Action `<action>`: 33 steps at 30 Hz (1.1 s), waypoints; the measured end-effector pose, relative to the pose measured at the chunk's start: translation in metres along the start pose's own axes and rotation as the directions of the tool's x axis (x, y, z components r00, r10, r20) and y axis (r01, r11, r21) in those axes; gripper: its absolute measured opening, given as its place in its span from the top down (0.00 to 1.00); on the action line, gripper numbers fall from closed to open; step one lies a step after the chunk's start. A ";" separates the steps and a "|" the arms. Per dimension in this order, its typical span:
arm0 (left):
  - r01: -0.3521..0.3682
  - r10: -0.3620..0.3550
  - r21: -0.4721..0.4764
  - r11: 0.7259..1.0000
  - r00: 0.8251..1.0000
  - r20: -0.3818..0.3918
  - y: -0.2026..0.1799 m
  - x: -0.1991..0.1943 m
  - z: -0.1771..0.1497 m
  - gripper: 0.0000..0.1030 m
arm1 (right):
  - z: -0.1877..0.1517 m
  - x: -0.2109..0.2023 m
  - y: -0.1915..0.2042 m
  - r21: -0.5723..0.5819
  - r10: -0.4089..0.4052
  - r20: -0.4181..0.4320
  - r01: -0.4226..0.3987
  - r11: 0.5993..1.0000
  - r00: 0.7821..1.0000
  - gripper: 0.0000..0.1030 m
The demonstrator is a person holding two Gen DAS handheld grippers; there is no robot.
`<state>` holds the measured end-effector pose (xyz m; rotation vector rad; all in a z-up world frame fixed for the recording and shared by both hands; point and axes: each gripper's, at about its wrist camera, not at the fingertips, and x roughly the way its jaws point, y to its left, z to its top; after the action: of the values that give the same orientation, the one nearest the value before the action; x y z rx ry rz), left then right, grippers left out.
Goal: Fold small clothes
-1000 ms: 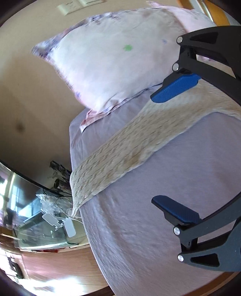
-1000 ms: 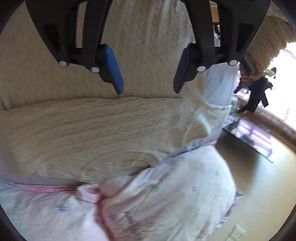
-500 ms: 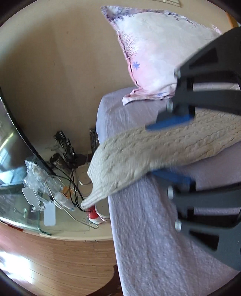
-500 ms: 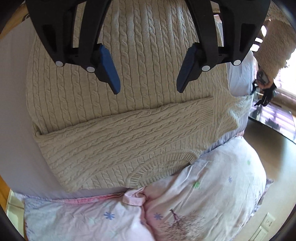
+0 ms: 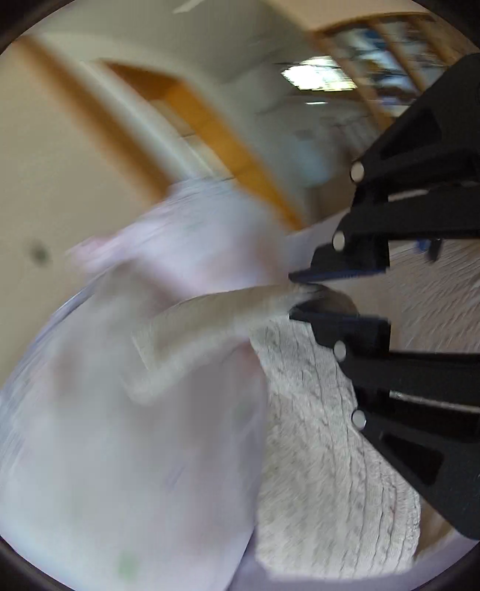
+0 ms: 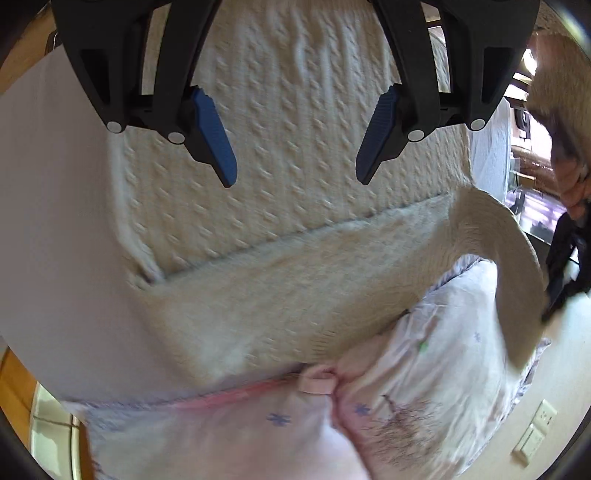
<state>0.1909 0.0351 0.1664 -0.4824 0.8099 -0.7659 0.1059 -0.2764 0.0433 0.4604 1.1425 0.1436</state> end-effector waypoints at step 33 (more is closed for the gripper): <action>-0.250 0.155 -0.529 0.811 0.964 -0.217 0.102 -0.140 -0.290 0.89 | -0.130 -0.005 -0.123 0.286 0.488 -0.261 -0.416 0.863 0.833 0.91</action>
<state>-0.0583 0.1788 -0.0109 -0.8433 1.2285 -0.3588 -0.0281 -0.3525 -0.0477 0.9338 1.3634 0.5333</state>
